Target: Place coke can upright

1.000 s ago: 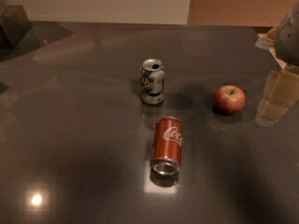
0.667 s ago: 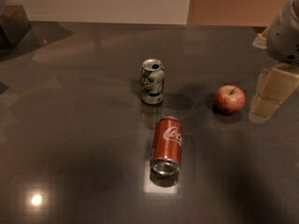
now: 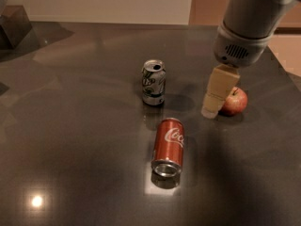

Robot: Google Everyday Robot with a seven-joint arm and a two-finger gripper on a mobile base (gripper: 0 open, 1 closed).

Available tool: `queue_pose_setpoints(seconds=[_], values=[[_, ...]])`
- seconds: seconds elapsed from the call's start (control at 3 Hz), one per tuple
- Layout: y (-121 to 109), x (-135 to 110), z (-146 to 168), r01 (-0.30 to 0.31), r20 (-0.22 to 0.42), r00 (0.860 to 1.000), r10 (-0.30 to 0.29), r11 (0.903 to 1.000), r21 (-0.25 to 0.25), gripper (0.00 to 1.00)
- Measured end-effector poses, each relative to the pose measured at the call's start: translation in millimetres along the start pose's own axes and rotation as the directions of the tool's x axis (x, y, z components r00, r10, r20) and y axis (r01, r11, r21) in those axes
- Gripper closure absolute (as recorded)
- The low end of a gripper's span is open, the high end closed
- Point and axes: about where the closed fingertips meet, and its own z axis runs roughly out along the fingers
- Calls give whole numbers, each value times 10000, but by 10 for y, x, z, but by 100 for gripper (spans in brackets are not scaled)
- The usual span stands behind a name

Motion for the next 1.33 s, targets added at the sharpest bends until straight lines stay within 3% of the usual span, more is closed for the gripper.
queue_pose_setpoints(seconds=[0.33,0.67,1.0,1.33], values=[[87,-304,171,-1066,-145,9942,1063,9940,-256,0],[175,-535,271,-2158,-367,9758,2156,9764,-11,0],[233,-663,322,-3166,-762,9442,3206,9467,597,0],[286,-722,327,-4318,-955,8905,4448,8924,1308,0]])
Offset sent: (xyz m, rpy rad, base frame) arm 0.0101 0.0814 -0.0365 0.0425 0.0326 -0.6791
